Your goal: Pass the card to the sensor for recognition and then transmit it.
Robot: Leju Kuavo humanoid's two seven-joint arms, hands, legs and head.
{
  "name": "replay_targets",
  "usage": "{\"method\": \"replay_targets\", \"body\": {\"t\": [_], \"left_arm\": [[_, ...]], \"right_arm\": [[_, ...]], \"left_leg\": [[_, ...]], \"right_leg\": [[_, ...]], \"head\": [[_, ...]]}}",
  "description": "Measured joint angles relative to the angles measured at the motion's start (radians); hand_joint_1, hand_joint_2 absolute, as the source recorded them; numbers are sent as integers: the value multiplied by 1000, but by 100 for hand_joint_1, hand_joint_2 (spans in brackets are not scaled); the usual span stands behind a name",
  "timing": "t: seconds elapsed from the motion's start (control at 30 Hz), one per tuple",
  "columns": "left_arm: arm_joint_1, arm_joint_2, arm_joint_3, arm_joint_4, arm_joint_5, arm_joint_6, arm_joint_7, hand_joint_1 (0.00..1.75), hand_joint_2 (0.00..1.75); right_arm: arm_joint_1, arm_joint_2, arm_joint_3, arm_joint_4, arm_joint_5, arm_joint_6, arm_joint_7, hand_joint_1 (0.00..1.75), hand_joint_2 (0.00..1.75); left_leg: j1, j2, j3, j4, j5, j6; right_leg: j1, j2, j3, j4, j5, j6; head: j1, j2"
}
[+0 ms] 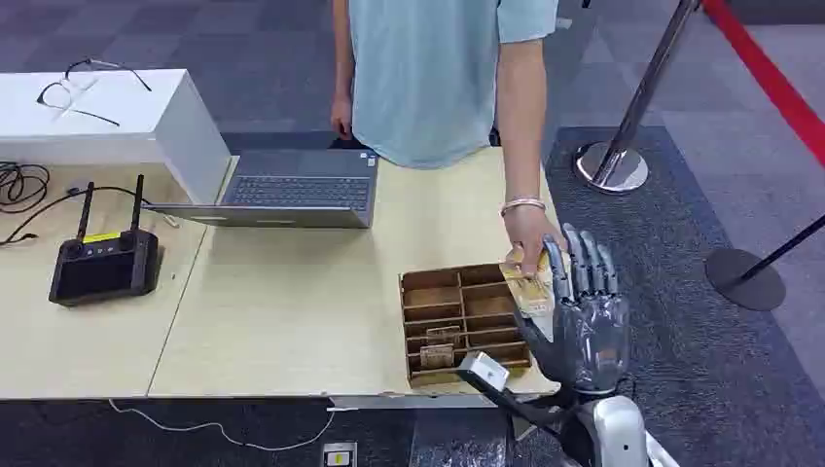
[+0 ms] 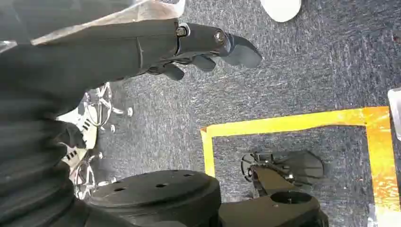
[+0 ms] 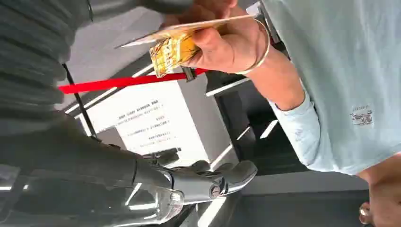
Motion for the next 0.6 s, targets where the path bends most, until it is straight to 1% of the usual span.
{"method": "replay_targets", "body": {"t": [0.03, 0.07, 0.1, 0.13, 0.17, 0.2, 0.23, 0.27, 0.3, 0.4, 0.5, 0.6], "left_arm": [[0, 0, 0, 0, 0, 0, 0, 0, 175], [0, 0, 0, 0, 0, 0, 0, 0, 175], [0, 0, -1, 0, 0, 0, 0, 0, 175], [0, 0, -1, 0, 0, 0, 0, 0, 175], [0, 0, -1, 0, 0, 0, 0, 0, 175], [0, 0, -1, 0, 0, 0, 0, 0, 175], [0, 0, -1, 0, 0, 0, 0, 0, 175], [0, 0, -1, 0, 0, 0, 0, 0, 175], [0, 0, -1, 0, 0, 0, 0, 0, 175], [0, 0, -2, 0, 1, 0, 3, 0, 175], [0, 0, -3, 0, 1, 0, 3, 0, 175], [0, 0, -5, 0, 2, 0, 3, 0, 175]], "right_arm": [[-2, 0, 1, 3, -2, 0, -3, 28, 175], [-4, 1, 2, 5, -2, 0, -5, 33, 175], [-5, 2, 3, 7, -5, 0, -7, 42, 175], [-6, 2, 4, 11, -6, 0, -8, 47, 175], [-5, 3, 5, 11, -7, 0, -8, 59, 175], [-6, 3, 5, 11, -7, 0, -9, 80, 175], [-6, 3, 6, 11, -8, 0, -9, 89, 175], [-6, 5, 6, 14, -10, 0, -9, 119, 175], [-7, 5, 8, 17, -11, 0, -9, 140, 175], [-6, 6, 11, 20, -14, 0, -9, 161, 175], [-6, 6, 13, 21, -14, 0, -9, 175, 175], [-6, 6, 13, 26, -17, 0, -9, 175, 175]], "left_leg": [[0, 0, 0, 0, 0, 0], [0, 0, 0, 0, 0, 0], [0, 0, 0, 0, 0, 0], [0, 0, 0, 0, 0, 0], [0, 0, 0, 0, 0, 0], [0, 0, 0, 0, 0, 0], [0, 0, 0, 0, 0, 0], [0, 0, 0, 0, 0, 0], [0, 0, 0, 0, 0, 0], [0, 0, 0, 0, 0, 0], [0, 0, 0, 0, 0, 0], [0, 0, 0, 0, 0, 0]], "right_leg": [[0, 0, 0, 0, 0, 0], [0, 0, 0, 0, 0, 0], [0, 0, 0, 0, 0, 0], [0, 0, 0, 0, 0, 0], [0, 0, 0, 0, 0, 0], [0, 0, 0, 0, 0, 0], [0, 0, 0, 0, 0, 0], [0, 0, 0, 0, 0, 0], [0, 0, 0, 0, 0, 0], [0, 0, 0, 0, 0, 0], [0, 0, 0, 0, 0, 0], [0, 0, 0, 0, 0, 0]], "head": [[0, 0], [0, 0], [0, 0], [0, 0], [0, 0], [0, 0], [0, 0], [0, 0], [0, 0], [0, 0], [0, 0], [0, 0]]}}
